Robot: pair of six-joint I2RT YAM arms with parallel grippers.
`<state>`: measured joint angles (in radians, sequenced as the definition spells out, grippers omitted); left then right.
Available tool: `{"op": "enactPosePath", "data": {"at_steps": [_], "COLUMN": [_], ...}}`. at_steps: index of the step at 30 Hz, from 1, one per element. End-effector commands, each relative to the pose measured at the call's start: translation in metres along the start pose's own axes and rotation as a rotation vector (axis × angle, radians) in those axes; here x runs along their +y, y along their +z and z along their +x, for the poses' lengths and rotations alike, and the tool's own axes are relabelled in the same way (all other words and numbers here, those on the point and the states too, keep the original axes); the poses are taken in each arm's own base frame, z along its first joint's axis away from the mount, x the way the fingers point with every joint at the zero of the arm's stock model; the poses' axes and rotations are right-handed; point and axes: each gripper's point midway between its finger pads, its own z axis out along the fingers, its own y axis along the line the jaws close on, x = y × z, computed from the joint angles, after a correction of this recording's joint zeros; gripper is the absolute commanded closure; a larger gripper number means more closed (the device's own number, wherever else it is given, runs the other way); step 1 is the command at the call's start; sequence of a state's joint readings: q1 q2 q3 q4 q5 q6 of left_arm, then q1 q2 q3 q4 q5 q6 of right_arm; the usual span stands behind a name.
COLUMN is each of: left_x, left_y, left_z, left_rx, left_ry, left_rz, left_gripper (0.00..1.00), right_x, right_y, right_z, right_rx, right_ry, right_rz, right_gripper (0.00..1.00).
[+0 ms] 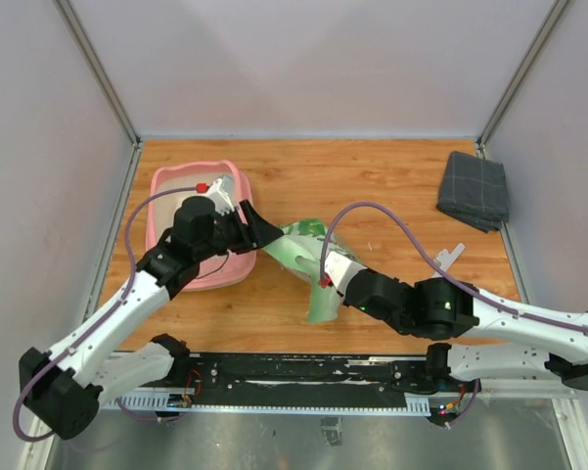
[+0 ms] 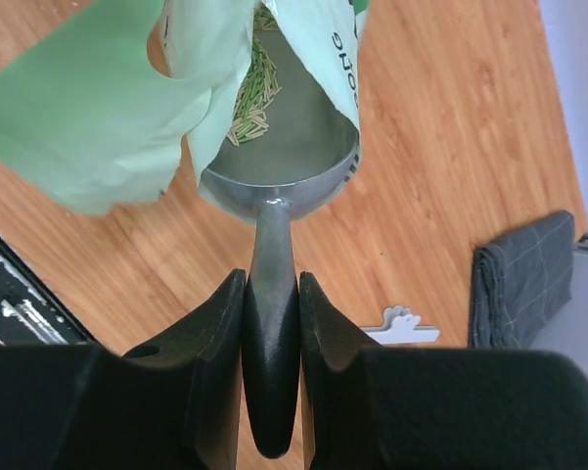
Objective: Fill the litter box with clean litter
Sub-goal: 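Scoop the cat litter from the cat litter bag.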
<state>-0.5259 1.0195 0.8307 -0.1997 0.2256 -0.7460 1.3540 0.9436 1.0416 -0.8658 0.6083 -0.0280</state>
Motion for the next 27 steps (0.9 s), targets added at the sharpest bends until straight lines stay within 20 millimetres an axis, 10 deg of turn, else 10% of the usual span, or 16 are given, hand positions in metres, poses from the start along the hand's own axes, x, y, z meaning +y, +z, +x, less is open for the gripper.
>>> {"op": "enactPosePath", "data": {"at_steps": [1, 12, 20, 27], "left_x": [-0.026, -0.045, -0.064, -0.005], "left_y": [-0.029, -0.044, -0.019, -0.022], "left_z": [0.027, 0.115, 0.112, 0.099], "left_rx": [0.034, 0.156, 0.118, 0.023], "left_ry": [-0.083, -0.257, -0.245, -0.153], "left_rz": [0.085, 0.299, 0.307, -0.019], "left_gripper": [0.38, 0.35, 0.34, 0.96], "right_x": [0.016, 0.027, 0.026, 0.028], "right_y": [0.007, 0.023, 0.031, 0.031], "right_z": [-0.008, -0.022, -0.023, -0.012], "right_rx": [0.022, -0.08, -0.06, 0.017], "right_ry": [0.103, 0.183, 0.158, 0.122], "right_rz": [-0.052, -0.049, -0.014, -0.018], "right_gripper": [0.99, 0.99, 0.99, 0.99]}}
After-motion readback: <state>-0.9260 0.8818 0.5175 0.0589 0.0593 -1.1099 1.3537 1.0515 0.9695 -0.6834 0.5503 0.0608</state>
